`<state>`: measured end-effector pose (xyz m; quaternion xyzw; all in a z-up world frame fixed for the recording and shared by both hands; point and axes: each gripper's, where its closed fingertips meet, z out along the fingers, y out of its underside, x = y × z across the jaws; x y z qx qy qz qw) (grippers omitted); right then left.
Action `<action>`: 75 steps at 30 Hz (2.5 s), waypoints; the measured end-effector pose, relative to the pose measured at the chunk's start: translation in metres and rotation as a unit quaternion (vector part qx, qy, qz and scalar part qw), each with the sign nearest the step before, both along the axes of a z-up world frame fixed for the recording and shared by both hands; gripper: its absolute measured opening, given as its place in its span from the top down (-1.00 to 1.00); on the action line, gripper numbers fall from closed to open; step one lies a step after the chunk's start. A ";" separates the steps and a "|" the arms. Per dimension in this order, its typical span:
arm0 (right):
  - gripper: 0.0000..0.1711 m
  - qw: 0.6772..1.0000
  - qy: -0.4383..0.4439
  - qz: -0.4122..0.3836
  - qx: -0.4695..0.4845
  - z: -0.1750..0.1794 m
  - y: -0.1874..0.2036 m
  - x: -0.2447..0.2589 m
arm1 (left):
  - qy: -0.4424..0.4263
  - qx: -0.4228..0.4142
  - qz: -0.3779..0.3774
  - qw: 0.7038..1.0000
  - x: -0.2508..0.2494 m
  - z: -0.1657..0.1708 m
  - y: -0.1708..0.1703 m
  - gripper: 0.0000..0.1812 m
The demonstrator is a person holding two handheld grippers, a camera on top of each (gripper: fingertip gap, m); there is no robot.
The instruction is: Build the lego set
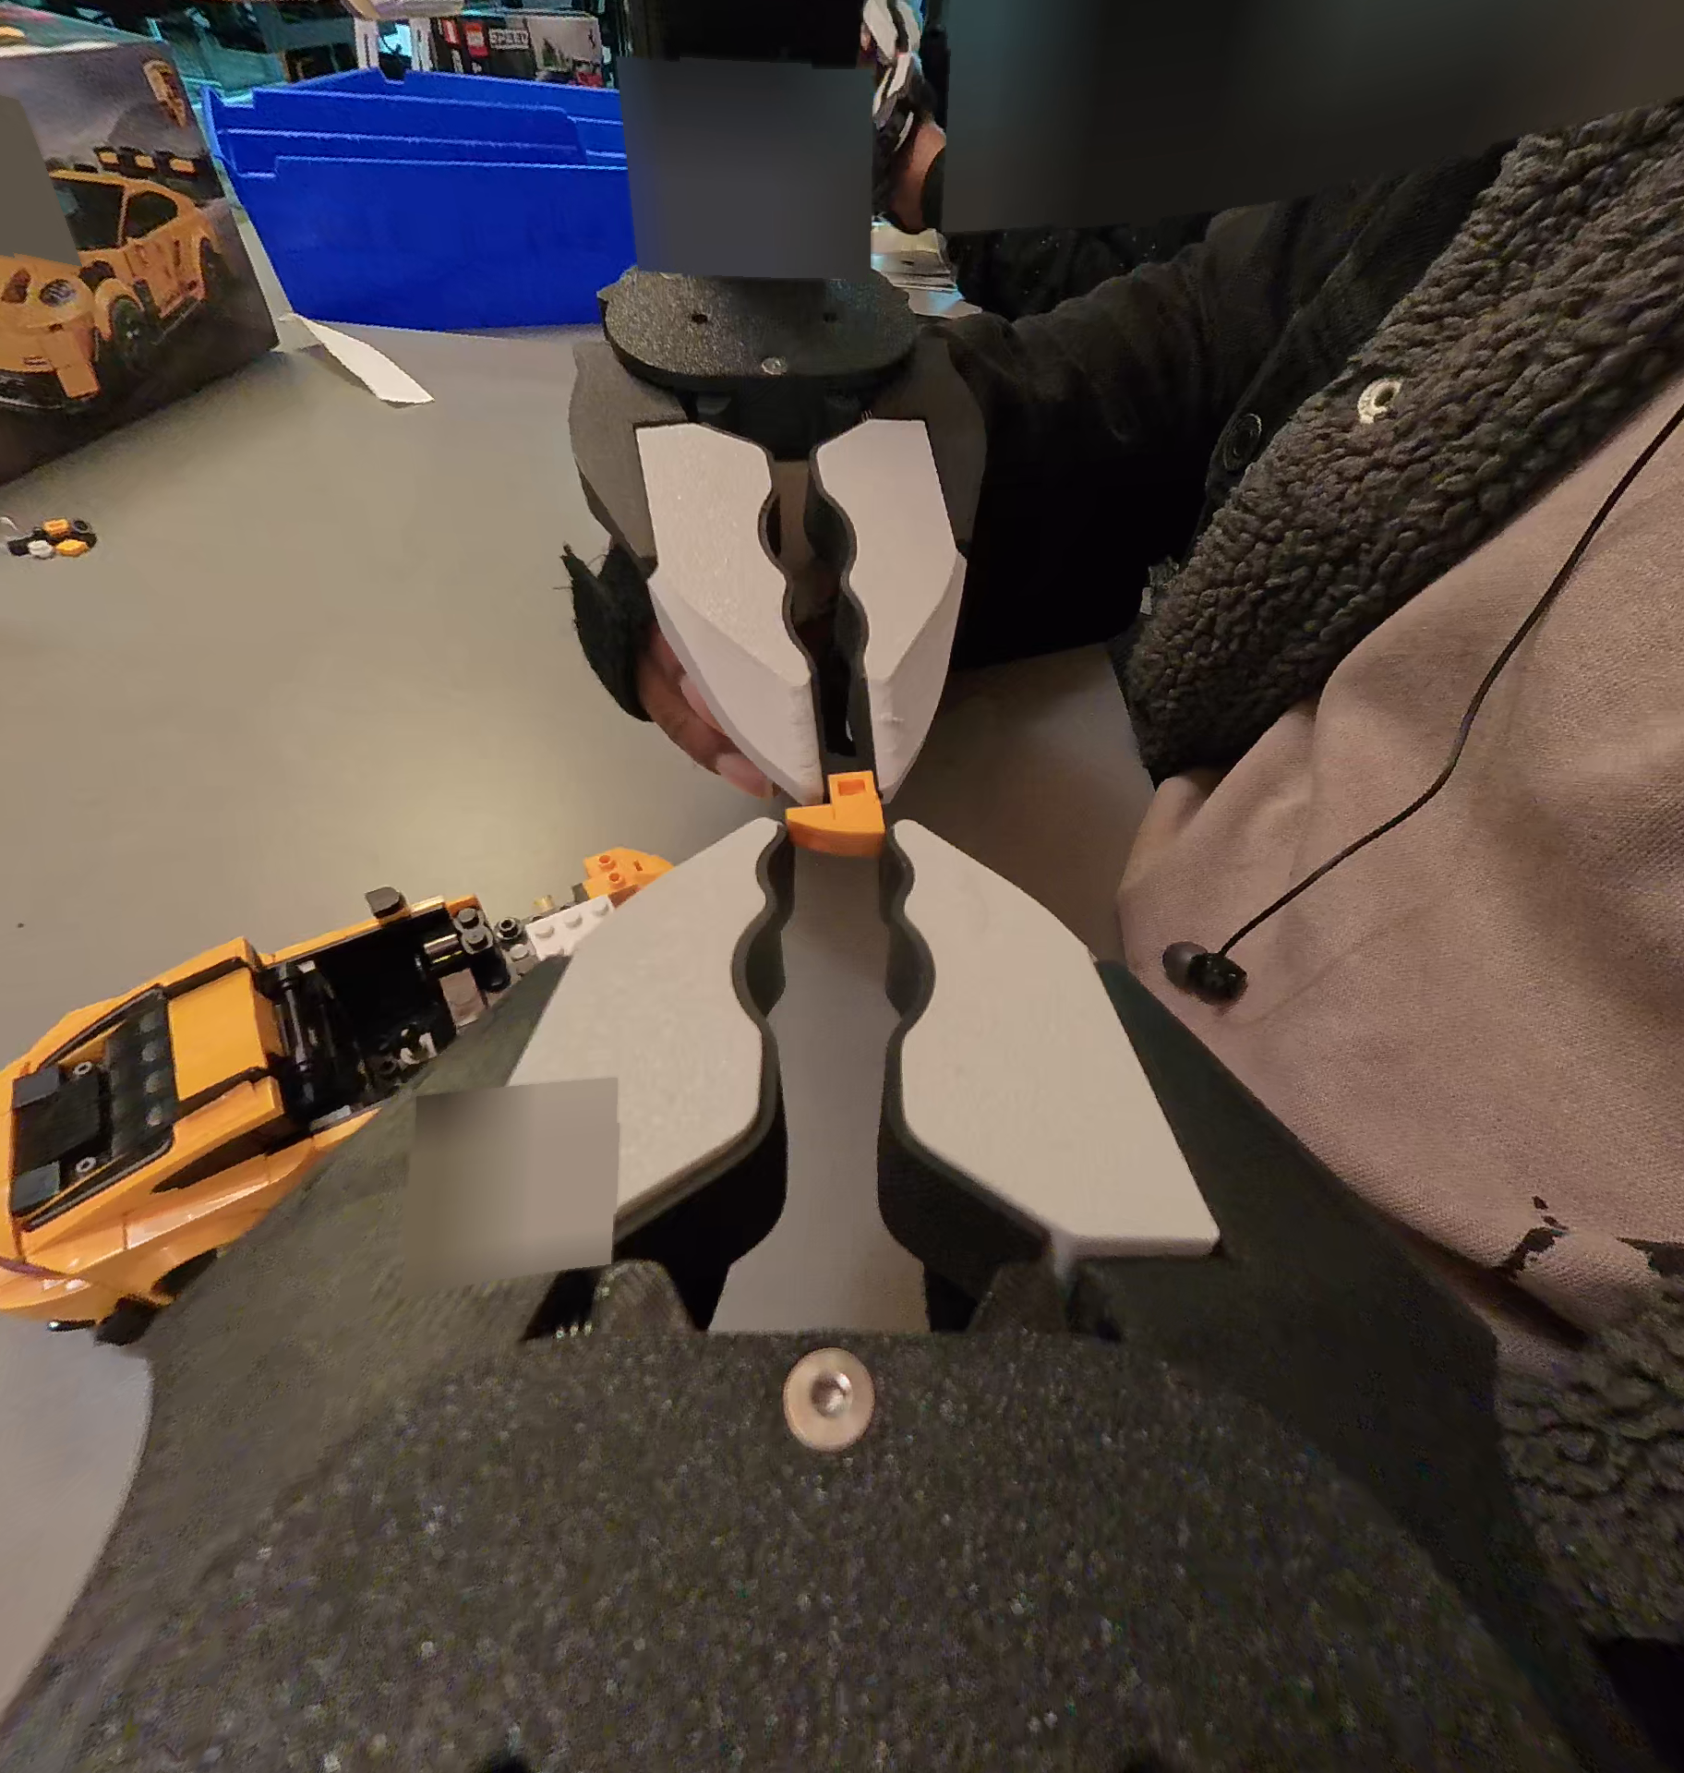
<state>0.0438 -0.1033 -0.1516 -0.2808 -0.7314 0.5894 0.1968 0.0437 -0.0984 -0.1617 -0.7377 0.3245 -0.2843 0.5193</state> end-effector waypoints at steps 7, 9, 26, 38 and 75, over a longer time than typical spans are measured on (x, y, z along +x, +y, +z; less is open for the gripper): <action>0.96 1.000 0.002 0.022 -0.002 0.001 -0.004 0.007 | -0.009 0.006 -0.017 1.000 0.005 0.003 -0.004 0.82; 1.00 1.000 0.008 0.025 -0.004 0.002 -0.005 0.008 | -0.014 0.006 -0.020 1.000 0.005 0.003 -0.006 0.84; 1.00 1.000 -0.002 0.010 0.029 -0.008 -0.001 0.004 | 0.017 -0.016 0.005 1.000 -0.002 -0.012 0.000 0.95; 1.00 0.999 -0.007 0.007 0.035 -0.013 0.000 0.002 | 0.022 -0.022 0.005 1.000 -0.002 -0.015 0.000 1.00; 0.76 0.938 -0.214 -0.069 0.262 -0.090 0.051 0.062 | 0.060 -0.052 0.049 0.996 -0.018 -0.036 0.010 0.93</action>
